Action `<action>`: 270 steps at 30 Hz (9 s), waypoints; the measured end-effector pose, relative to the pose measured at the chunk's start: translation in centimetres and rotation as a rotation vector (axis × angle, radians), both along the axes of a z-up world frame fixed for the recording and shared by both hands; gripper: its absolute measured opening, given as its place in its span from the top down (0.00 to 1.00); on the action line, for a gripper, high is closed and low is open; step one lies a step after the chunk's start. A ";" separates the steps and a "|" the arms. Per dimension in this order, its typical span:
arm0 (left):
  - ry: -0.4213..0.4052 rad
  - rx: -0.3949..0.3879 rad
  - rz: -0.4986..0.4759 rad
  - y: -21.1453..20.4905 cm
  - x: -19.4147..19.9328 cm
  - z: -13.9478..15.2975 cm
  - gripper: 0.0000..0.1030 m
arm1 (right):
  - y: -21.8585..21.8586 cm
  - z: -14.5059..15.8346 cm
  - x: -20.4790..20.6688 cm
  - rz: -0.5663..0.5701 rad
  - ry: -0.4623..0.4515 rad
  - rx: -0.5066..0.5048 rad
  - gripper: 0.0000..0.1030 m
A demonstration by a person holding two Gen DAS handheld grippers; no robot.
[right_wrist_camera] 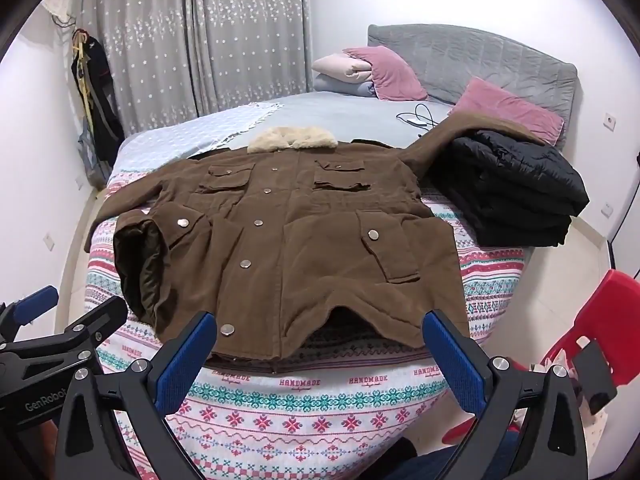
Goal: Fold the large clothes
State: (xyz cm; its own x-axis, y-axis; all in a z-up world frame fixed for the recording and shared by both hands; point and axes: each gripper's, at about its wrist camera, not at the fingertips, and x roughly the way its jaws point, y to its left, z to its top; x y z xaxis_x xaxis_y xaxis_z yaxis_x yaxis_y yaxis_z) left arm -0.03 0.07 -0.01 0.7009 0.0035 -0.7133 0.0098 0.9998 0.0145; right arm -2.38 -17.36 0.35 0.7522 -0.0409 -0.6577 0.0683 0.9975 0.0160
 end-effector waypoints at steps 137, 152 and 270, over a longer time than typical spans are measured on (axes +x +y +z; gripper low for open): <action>-0.013 -0.189 0.185 9.2 20.9 1.8 0.19 | -40.8 6.0 23.3 -0.422 -0.080 0.687 0.41; 0.169 -0.012 0.247 10.1 28.1 -9.6 0.19 | -46.6 6.2 31.6 -0.683 -0.143 0.448 0.94; 0.063 -0.366 -0.399 -11.2 37.7 -5.5 0.47 | -16.1 -5.7 30.5 -0.241 0.252 0.585 0.22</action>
State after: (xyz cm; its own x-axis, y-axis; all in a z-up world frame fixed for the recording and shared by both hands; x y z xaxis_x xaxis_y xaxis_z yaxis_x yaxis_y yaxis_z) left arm 37.64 -11.18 -5.50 0.5525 -0.5105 -0.6588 0.3796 0.8579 -0.3464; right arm 28.07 -33.42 -5.30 0.5873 0.2278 -0.7766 0.3597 0.7861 0.5026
